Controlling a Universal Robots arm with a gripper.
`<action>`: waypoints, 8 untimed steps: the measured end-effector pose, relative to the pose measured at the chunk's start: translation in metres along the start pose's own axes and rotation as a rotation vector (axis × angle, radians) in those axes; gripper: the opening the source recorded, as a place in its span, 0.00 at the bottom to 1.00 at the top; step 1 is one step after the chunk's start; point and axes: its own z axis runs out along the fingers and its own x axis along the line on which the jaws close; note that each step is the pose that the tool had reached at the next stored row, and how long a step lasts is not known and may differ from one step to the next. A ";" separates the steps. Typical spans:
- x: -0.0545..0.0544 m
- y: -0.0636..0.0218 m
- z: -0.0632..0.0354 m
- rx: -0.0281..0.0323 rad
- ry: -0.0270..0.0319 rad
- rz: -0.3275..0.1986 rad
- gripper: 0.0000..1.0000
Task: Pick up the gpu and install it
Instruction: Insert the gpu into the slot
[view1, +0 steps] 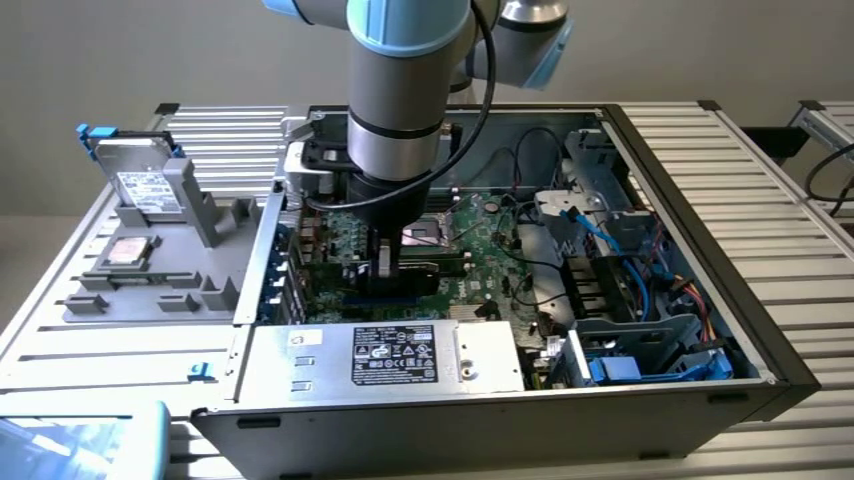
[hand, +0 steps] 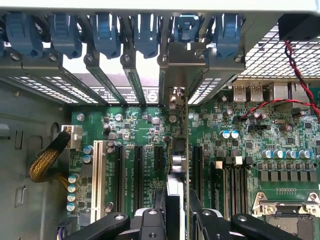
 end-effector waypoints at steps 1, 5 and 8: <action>0.000 0.0002 0.0001 0.0000 0.0000 0.000 0.28; 0.000 0.0003 0.0002 -0.0001 0.0001 0.000 0.28; 0.000 0.0002 0.0003 -0.0001 0.0000 0.000 0.28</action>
